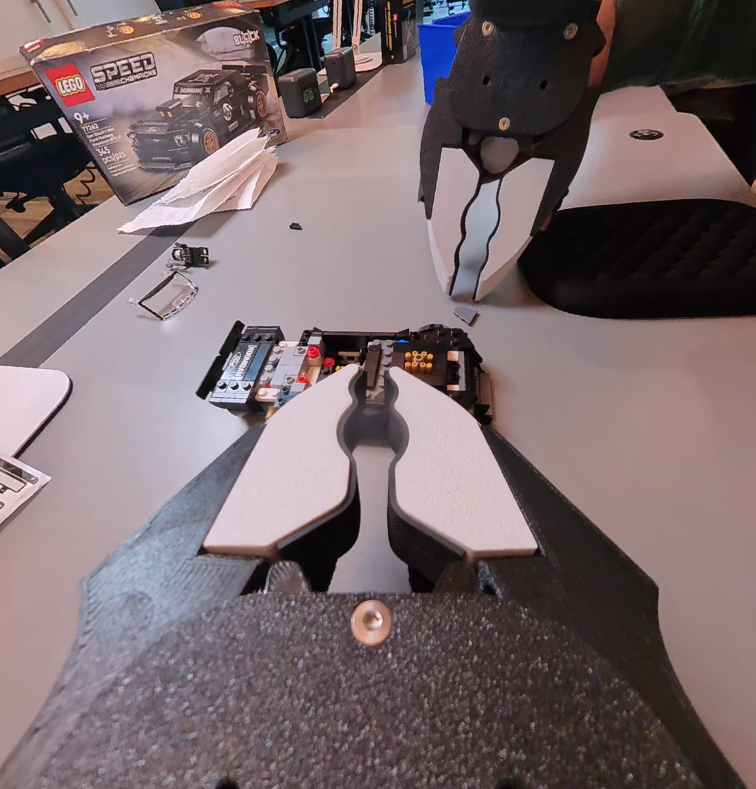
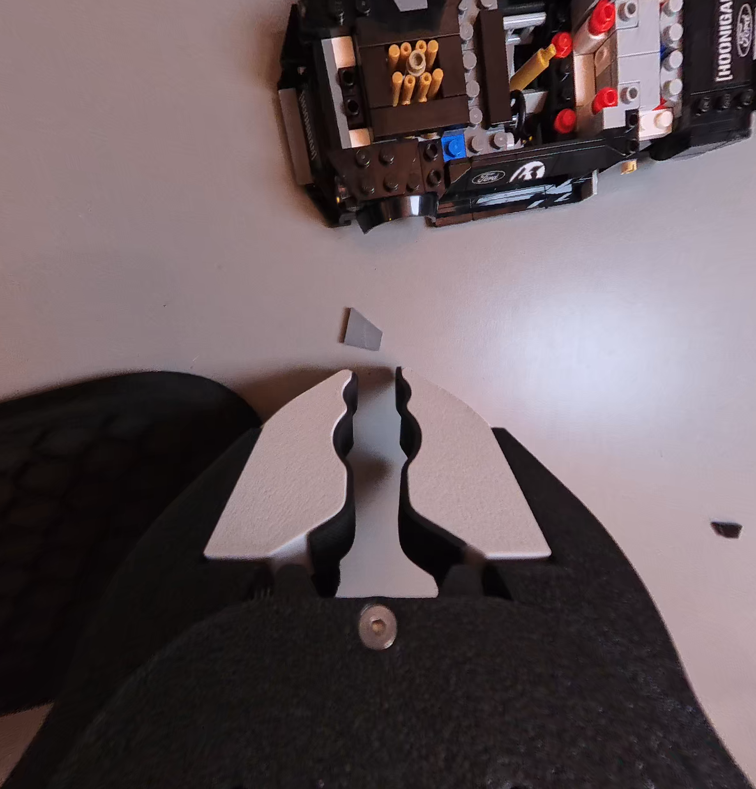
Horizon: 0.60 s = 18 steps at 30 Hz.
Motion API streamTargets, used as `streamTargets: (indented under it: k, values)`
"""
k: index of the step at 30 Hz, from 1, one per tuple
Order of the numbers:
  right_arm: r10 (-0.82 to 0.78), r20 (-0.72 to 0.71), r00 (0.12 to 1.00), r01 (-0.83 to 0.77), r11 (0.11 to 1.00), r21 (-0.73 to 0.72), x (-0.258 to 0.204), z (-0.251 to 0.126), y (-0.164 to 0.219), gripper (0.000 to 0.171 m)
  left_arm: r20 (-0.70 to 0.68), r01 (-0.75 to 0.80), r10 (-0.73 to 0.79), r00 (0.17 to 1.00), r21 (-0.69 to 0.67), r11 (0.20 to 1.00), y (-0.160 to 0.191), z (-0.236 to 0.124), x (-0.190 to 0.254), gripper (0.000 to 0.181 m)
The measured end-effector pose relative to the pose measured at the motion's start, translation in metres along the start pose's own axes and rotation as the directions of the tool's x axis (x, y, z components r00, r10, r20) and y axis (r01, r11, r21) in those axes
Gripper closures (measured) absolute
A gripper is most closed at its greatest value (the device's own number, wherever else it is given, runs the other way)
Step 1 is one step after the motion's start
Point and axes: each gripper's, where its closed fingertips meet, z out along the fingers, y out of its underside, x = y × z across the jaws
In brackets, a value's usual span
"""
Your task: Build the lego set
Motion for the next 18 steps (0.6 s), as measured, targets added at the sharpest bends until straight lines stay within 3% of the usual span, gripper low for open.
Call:
streamTargets:
  k: [13, 18]
  values:
    - [0.044, 0.005, 0.999, -0.045, 0.995, 0.087, 0.002, 0.011, -0.026, 0.15, 0.001, -0.017, 0.017, 1.0, -0.013, 1.0, 0.002, 0.0, 0.0, 0.174]
    - [0.189, 0.045, 0.981, -0.192, 0.978, 0.078, 0.004, 0.01, -0.02, 0.155, 0.001, -0.025, 0.025, 1.0, -0.013, 1.0, 0.001, 0.0, 0.001, 0.174]
